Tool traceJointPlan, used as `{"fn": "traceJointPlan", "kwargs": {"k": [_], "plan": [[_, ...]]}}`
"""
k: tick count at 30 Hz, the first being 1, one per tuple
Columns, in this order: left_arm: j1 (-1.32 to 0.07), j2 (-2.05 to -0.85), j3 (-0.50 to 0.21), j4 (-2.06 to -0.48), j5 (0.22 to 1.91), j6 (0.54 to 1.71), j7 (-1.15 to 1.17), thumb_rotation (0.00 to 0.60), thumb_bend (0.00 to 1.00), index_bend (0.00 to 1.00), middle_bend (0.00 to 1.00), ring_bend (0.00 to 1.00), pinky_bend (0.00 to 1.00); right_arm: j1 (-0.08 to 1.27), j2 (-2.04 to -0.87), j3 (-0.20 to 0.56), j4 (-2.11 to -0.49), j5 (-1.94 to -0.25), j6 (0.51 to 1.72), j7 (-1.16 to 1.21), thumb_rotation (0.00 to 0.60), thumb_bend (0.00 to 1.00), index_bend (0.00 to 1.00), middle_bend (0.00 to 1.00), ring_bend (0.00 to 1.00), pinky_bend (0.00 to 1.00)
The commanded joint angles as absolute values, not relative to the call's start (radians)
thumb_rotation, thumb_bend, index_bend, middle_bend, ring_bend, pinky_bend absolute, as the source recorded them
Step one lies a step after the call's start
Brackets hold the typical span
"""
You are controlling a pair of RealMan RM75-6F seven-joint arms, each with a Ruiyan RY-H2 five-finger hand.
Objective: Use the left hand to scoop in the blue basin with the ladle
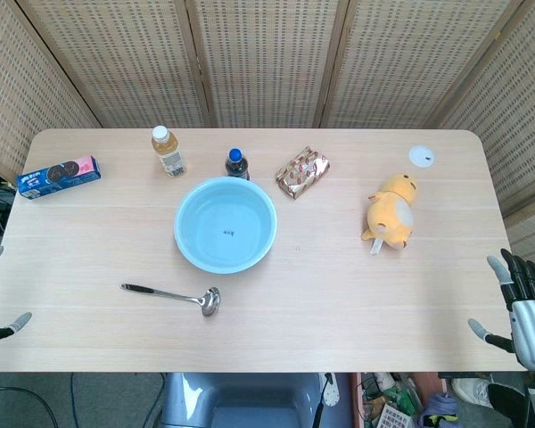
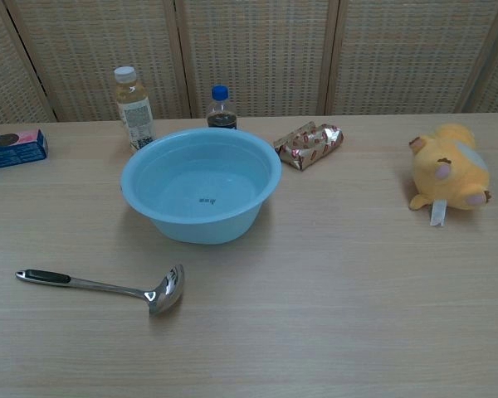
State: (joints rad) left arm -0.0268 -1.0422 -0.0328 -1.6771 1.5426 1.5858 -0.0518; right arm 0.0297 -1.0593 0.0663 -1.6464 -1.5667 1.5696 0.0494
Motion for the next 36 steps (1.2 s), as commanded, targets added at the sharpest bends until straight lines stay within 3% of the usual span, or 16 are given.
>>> {"fn": "traceJointPlan", "kwargs": {"k": [1, 14, 15, 16, 17, 18, 20, 21, 23, 28, 36], "plan": [[-0.028, -1.043, -0.032, -1.677, 1.543, 1.582, -0.05, 0.6, 0.11, 0.0, 0.0, 0.0, 0.0, 0.03, -1.058, 0.066, -1.646, -1.566, 1.568, 0.053, 0.6, 0.0, 0.0, 0.0, 0.0, 0.0], [-0.073, -1.043, -0.014, -1.65, 1.584, 1.504, -0.088, 0.6, 0.11, 0.0, 0.0, 0.0, 0.0, 0.035, -1.056, 0.068, -1.655, -1.56, 1.561, 0.052, 0.6, 0.0, 0.0, 0.0, 0.0, 0.0], [-0.08, -1.044, -0.014, -1.643, 1.587, 1.495, -0.093, 0.6, 0.11, 0.0, 0.05, 0.02, 0.0, 0.035, -1.056, 0.068, -1.656, -1.56, 1.559, 0.052, 0.6, 0.0, 0.0, 0.0, 0.0, 0.0], [-0.091, -1.05, -0.017, -1.631, 1.589, 1.483, -0.097, 0.6, 0.11, 0.0, 0.15, 0.09, 0.04, 0.037, -1.057, 0.067, -1.656, -1.558, 1.555, 0.051, 0.6, 0.0, 0.0, 0.0, 0.0, 0.0], [-0.102, -1.063, -0.025, -1.616, 1.587, 1.475, -0.097, 0.6, 0.11, 0.0, 0.34, 0.24, 0.16, 0.038, -1.057, 0.067, -1.655, -1.557, 1.552, 0.05, 0.6, 0.0, 0.0, 0.0, 0.0, 0.0], [-0.113, -1.08, -0.033, -1.598, 1.582, 1.466, -0.098, 0.6, 0.11, 0.0, 0.55, 0.44, 0.34, 0.04, -1.058, 0.067, -1.655, -1.554, 1.548, 0.049, 0.6, 0.0, 0.0, 0.0, 0.0, 0.0], [-0.143, -1.13, -0.048, -1.547, 1.569, 1.431, -0.113, 0.6, 0.11, 0.0, 0.78, 0.72, 0.68, 0.042, -1.059, 0.067, -1.653, -1.551, 1.543, 0.048, 0.6, 0.0, 0.0, 0.0, 0.0, 0.0], [-0.152, -1.144, -0.051, -1.53, 1.562, 1.418, -0.112, 0.6, 0.11, 0.0, 0.87, 0.81, 0.81, 0.042, -1.06, 0.067, -1.651, -1.55, 1.541, 0.048, 0.6, 0.0, 0.0, 0.0, 0.0, 0.0], [-0.178, -1.179, -0.056, -1.492, 1.538, 1.365, -0.096, 0.6, 0.11, 0.03, 0.96, 0.91, 0.93, 0.044, -1.06, 0.067, -1.649, -1.546, 1.536, 0.051, 0.6, 0.0, 0.0, 0.0, 0.0, 0.0], [-0.244, -1.227, -0.048, -1.436, 1.509, 1.233, -0.063, 0.6, 0.11, 0.14, 1.0, 0.97, 1.0, 0.047, -1.061, 0.07, -1.646, -1.537, 1.528, 0.059, 0.6, 0.0, 0.0, 0.0, 0.0, 0.0], [-0.336, -1.275, -0.047, -1.413, 1.443, 1.051, 0.021, 0.6, 0.12, 0.16, 1.0, 0.98, 1.0, 0.053, -1.06, 0.07, -1.648, -1.529, 1.514, 0.061, 0.6, 0.0, 0.0, 0.0, 0.0, 0.0]]}}
